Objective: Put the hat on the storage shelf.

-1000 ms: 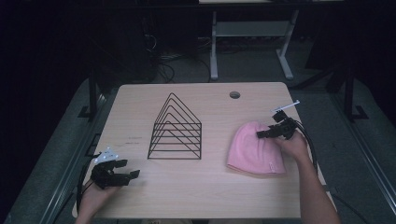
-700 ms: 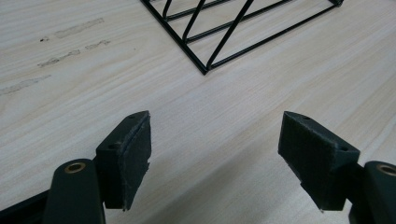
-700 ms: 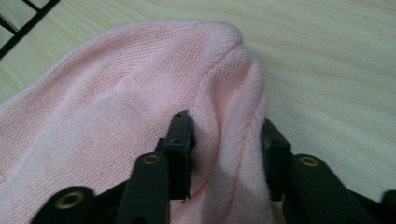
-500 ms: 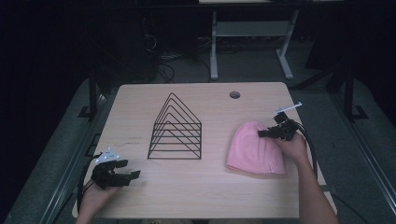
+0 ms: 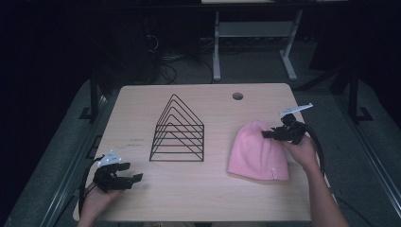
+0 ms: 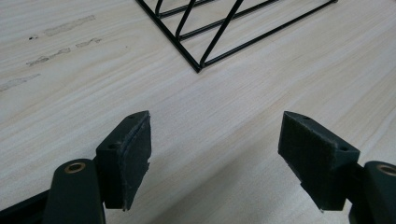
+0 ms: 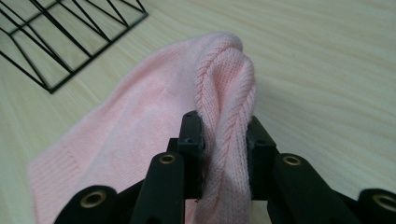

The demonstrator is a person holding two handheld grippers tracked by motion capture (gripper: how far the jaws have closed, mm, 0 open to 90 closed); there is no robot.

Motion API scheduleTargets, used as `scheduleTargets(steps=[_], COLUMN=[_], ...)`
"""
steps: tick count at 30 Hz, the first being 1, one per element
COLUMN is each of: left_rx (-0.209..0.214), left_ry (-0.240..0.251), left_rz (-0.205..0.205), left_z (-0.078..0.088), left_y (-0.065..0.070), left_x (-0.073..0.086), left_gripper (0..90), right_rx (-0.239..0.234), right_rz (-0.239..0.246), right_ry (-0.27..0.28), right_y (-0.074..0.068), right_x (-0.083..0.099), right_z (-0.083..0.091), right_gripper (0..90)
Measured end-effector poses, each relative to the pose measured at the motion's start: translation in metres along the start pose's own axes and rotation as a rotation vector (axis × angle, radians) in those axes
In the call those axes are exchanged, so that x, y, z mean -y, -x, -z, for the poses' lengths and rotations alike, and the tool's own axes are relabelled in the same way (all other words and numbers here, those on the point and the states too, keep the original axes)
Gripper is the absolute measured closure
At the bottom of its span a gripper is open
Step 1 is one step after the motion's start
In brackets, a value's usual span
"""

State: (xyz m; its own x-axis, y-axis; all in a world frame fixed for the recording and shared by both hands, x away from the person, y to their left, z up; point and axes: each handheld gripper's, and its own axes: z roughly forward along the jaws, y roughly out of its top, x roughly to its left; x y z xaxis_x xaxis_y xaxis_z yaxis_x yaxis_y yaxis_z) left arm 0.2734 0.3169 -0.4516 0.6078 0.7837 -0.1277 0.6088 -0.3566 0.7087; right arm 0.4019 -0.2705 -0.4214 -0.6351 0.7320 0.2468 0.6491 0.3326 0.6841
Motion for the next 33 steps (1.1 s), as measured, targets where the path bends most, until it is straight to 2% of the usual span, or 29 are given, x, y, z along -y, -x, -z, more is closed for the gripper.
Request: scheduleTargets(steps=[1, 7, 8, 12, 13, 15, 17, 24, 33], left_rx=[0.000, 0.000, 0.002, 0.001, 0.001, 0.004, 0.005, 0.008, 0.030], left_ry=[0.000, -0.001, 0.000, 0.002, 0.002, 0.001, -0.010, -0.002, 0.010], left_rz=[0.001, -0.009, 0.003, 0.004, 0.004, 0.007, -0.002, 0.006, 0.005], left_z=[0.000, 0.002, 0.002, 0.003, 0.003, 0.002, 0.001, 0.002, 0.002], left_y=[0.000, -0.001, 0.000, 0.000, 0.000, 0.001, 0.001, 0.001, 0.003], left_x=[0.000, 0.001, 0.002, 0.002, 0.002, 0.002, 0.002, 0.002, 0.001], left_gripper=[25.1, 25.1, 25.1, 25.1, 25.1, 25.1, 25.2, 25.1, 25.2], right_rx=[-0.011, -0.038, -0.047, -0.080, -0.080, -0.093, -0.096, -0.098, -0.107], right_rz=[0.008, 0.036, 0.043, 0.065, 0.065, 0.086, 0.106, 0.166, 0.225], right_ry=[0.027, 0.103, 0.122, 0.194, 0.194, 0.235, 0.252, 0.301, 0.328], right_y=[-0.004, -0.017, -0.020, -0.032, -0.032, -0.041, -0.047, -0.064, -0.082], right_x=[0.000, -0.001, 0.000, -0.001, -0.001, -0.001, -0.002, -0.011, -0.028], right_z=[0.006, 0.024, 0.027, 0.041, 0.041, 0.052, 0.059, 0.079, 0.092], right_gripper=[73.2, 73.8, 73.9, 74.0, 74.0, 74.2, 74.2, 74.2, 74.2])
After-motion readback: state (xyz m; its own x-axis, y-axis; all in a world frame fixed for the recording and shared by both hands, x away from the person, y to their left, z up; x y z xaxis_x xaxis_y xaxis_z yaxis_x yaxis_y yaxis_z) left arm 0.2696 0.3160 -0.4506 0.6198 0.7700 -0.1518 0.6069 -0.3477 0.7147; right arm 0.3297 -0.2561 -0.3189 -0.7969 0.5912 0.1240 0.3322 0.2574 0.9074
